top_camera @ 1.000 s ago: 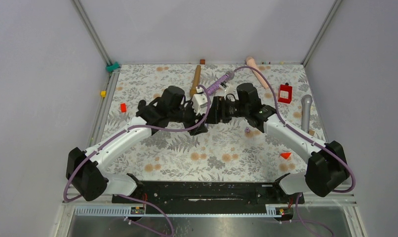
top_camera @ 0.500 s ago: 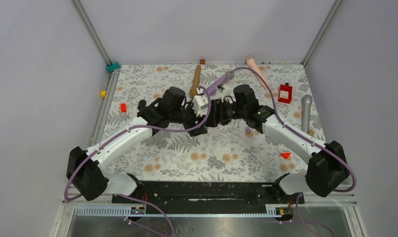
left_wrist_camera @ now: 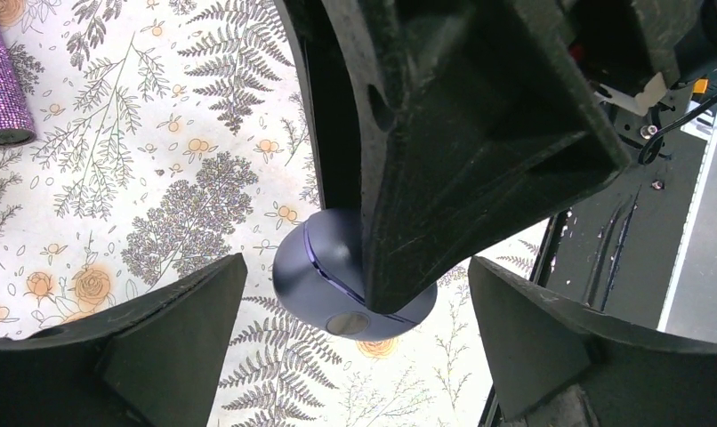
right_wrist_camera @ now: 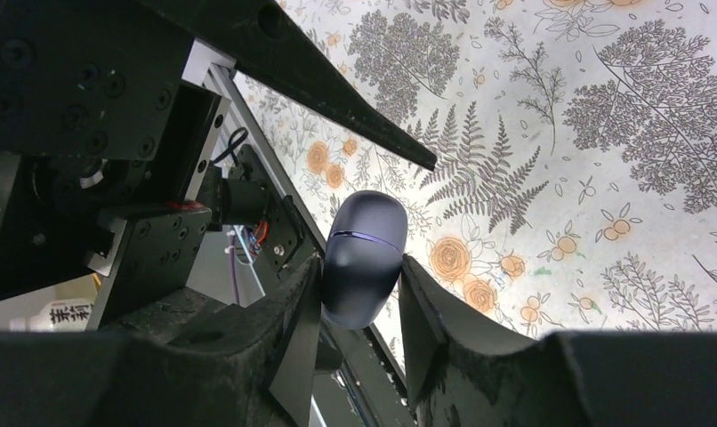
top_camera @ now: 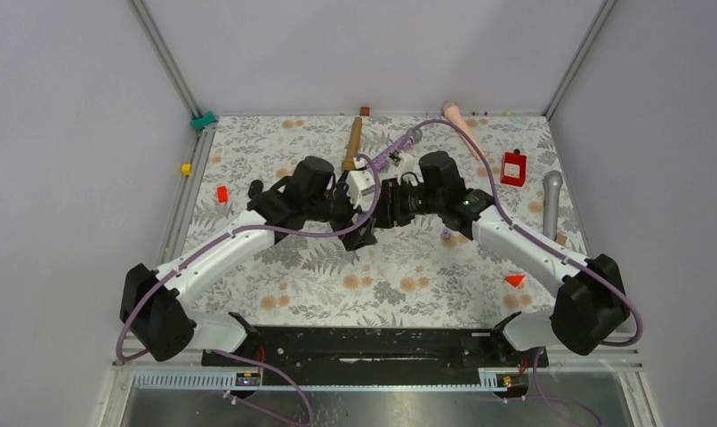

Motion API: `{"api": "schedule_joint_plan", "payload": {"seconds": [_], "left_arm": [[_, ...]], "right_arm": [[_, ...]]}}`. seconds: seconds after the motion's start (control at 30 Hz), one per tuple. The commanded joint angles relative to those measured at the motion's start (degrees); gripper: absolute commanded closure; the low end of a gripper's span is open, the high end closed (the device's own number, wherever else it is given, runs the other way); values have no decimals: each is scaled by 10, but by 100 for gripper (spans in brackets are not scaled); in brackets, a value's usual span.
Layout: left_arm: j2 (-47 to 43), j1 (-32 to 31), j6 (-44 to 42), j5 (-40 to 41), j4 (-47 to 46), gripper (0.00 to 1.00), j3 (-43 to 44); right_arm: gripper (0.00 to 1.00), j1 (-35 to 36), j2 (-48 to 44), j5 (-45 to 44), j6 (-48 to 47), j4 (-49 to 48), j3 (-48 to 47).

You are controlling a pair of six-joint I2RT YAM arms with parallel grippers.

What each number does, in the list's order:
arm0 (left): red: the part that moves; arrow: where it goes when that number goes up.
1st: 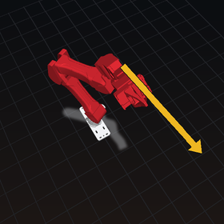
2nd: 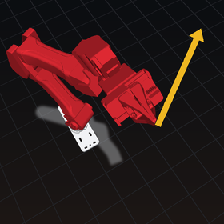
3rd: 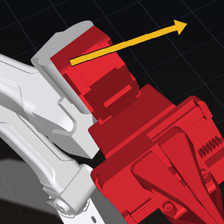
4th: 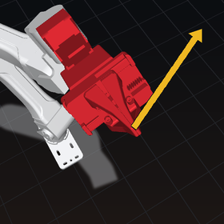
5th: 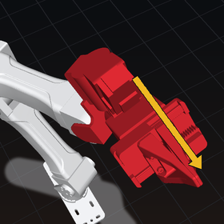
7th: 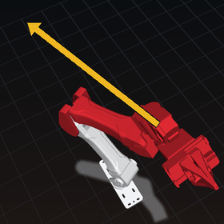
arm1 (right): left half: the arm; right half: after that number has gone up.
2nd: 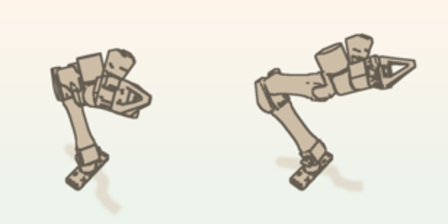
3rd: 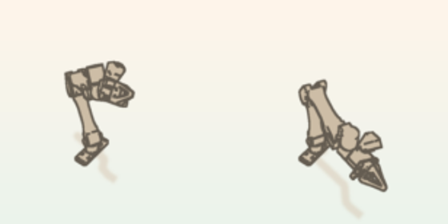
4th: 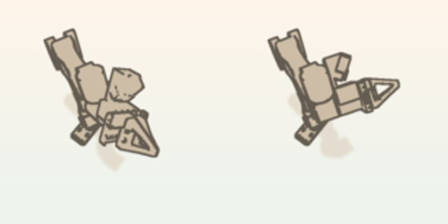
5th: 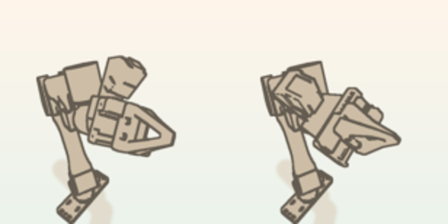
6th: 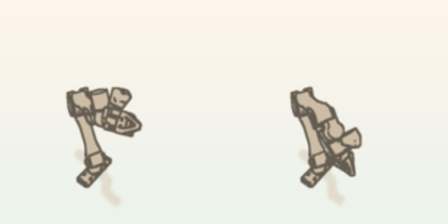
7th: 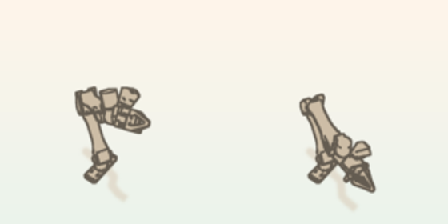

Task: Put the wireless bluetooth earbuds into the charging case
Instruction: Pick up the charging case at the center of the board.

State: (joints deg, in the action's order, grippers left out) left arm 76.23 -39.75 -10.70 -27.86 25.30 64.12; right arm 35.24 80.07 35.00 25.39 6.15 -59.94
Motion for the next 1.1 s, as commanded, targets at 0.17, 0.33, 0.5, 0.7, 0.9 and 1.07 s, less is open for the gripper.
{"api": "schedule_joint_plan", "payload": {"seconds": [0.17, 0.33, 0.5, 0.7, 0.9, 1.07], "left_arm": [[-86, 8, -26, -10, -18, 1, -7], [-148, 59, -53, -73, 18, 1, 13], [-149, 63, -180, -143, 147, 1, 79], [-87, 56, -274, -261, 240, 1, 156], [-3, 8, -273, -297, 276, 1, 182], [68, -27, -282, -289, 314, 1, 184]], "right_arm": [[70, 0, -61, -8, -84, 47, -48], [70, -6, -104, 9, -161, 103, -83], [69, -6, -125, 68, -258, 196, -146], [69, -6, -141, 126, -352, 277, -169], [68, -6, -165, 136, -411, 295, -116], [67, -6, -167, 128, -446, 307, -93]]}}
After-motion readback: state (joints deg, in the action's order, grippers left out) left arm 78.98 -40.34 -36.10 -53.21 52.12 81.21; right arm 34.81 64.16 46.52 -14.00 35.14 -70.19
